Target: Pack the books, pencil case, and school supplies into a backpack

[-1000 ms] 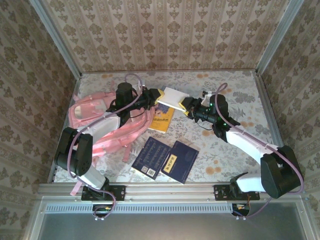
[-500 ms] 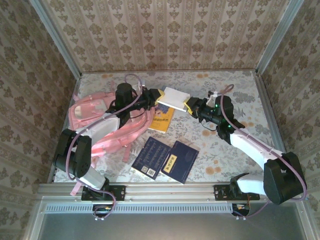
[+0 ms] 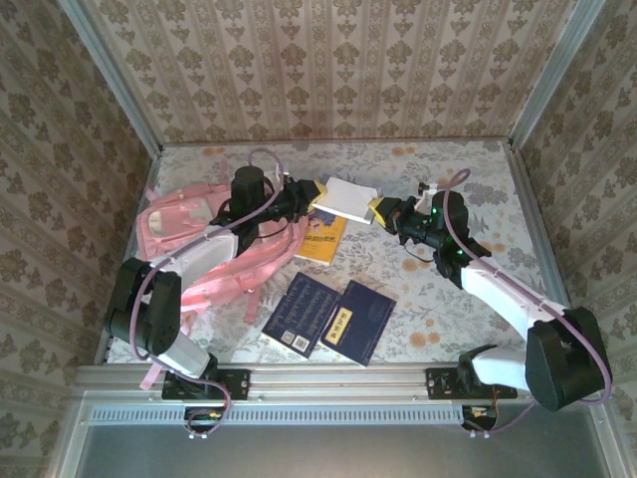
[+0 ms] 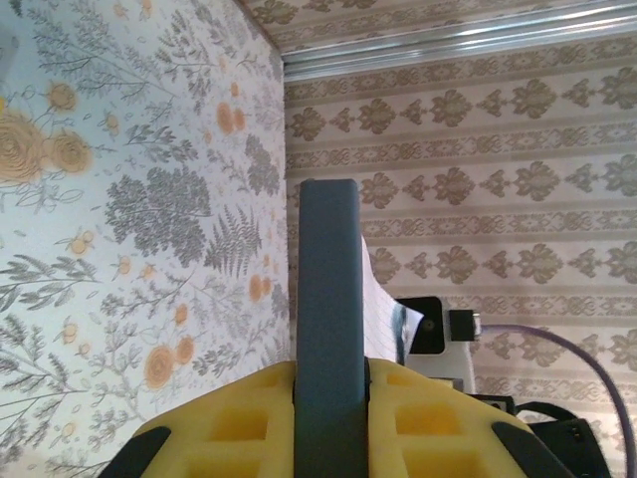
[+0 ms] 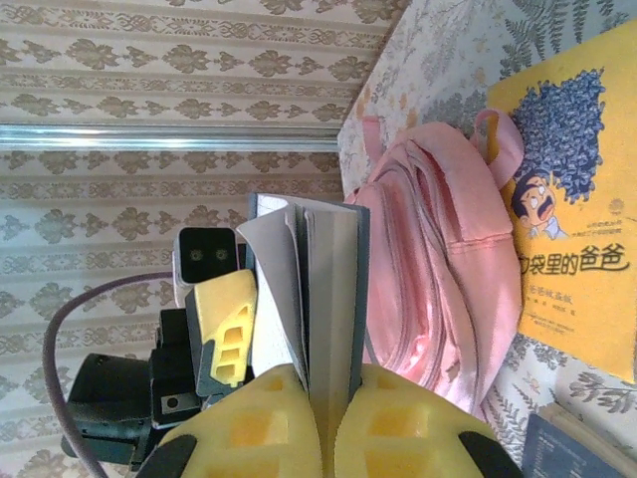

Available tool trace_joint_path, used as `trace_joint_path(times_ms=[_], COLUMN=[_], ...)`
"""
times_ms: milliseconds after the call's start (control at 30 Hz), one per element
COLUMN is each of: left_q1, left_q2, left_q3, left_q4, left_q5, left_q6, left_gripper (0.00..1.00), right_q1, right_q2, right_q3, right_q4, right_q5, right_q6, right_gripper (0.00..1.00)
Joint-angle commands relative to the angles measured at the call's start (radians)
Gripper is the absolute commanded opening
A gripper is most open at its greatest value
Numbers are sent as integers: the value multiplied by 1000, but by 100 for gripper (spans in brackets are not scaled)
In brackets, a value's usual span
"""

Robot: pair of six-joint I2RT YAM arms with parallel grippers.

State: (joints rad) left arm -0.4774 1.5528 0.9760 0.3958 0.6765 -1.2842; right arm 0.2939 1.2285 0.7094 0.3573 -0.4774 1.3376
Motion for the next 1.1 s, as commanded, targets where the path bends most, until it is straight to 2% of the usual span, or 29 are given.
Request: trace_joint_path(times_ms=[0,67,133,233,333,400,700,867,1067], left_q1=[12,14,41,46,57,72,222,258,266], left_q2=[-42,-55,-80,-110,-111,-93,-34,47,124], left_q3=[34,76,145,234,273,300,266,288,328], left_q4=[-138,-266,-488,-774,-909,-980,-945,-876,-854], left_q5=[-15,-26,-114,-305,-443,-483,-402,-320,-300], left_q6=[139,224,351,513,547,551,562,541,533], left_gripper=[21,37,48,58,63,63,61,57,55], right_q1=[-33,-38,-39,-40,-40,-42,-44,-47,-53], right_q2=[-73,-101,-141,-168,-178,-185,-179,-176,-188], right_q3=[3,25,54,97,102,85,25,25,24], right_q4=[-59,-162,-300,-485,-553,-561,-530,-538,-558], right_q5=[76,101,156,231,253,259,220,207,205], right_q6=[-78,-131,-217,-310,-359,-370,-375,-395,-420], right_gripper=[0,0,0,0,0,0,0,0,0])
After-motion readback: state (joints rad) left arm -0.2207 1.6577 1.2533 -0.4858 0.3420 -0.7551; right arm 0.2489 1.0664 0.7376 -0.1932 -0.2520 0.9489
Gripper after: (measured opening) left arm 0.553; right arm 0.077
